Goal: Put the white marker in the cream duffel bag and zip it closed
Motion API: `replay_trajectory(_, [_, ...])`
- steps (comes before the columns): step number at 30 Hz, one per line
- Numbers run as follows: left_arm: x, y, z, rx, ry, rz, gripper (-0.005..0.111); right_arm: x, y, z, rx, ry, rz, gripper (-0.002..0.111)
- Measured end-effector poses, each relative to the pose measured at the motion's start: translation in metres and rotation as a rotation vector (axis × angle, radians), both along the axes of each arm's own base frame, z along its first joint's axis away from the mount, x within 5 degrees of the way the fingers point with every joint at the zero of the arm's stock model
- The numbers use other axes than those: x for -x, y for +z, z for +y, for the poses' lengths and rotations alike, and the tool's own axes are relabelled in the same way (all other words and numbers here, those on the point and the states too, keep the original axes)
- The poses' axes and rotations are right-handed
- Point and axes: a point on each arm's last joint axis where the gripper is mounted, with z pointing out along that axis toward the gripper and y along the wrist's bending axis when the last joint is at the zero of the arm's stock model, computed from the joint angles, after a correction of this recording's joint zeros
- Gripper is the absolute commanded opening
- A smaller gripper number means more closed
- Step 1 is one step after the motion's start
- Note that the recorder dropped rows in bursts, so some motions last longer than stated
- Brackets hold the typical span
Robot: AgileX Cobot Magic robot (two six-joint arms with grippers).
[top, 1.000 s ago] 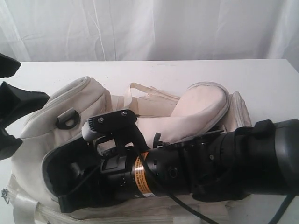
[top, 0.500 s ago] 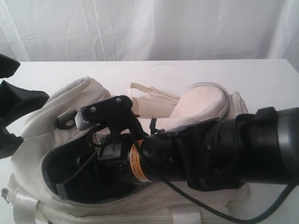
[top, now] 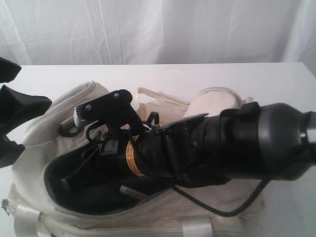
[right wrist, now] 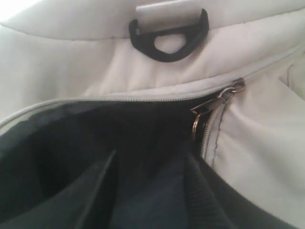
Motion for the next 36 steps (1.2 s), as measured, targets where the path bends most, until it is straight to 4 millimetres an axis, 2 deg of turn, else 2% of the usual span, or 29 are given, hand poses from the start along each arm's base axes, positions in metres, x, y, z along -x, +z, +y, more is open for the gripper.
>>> replay_trajectory(13, [0.0, 0.0, 0.0, -0.001, 0.004, 0.003, 0.063, -0.017, -0.018, 0.018, 0.072, 0.001, -0.035, 0.041])
replay_trajectory(17, [0.0, -0.001, 0.001, -0.005, 0.008, 0.006, 0.063, -0.021, -0.023, 0.02, 0.097, -0.019, -0.037, 0.033])
replay_trajectory(26, [0.0, -0.002, 0.002, -0.017, 0.02, 0.016, 0.059, -0.03, -0.015, 0.022, 0.11, -0.07, -0.074, 0.006])
replay_trajectory(29, [0.0, -0.002, 0.002, -0.018, 0.022, 0.017, 0.058, -0.031, -0.012, 0.023, 0.103, -0.07, -0.078, 0.003])
replay_trajectory(36, [0.001, -0.003, 0.004, -0.03, 0.034, 0.027, 0.057, -0.029, -0.011, 0.026, 0.075, -0.065, -0.058, 0.003])
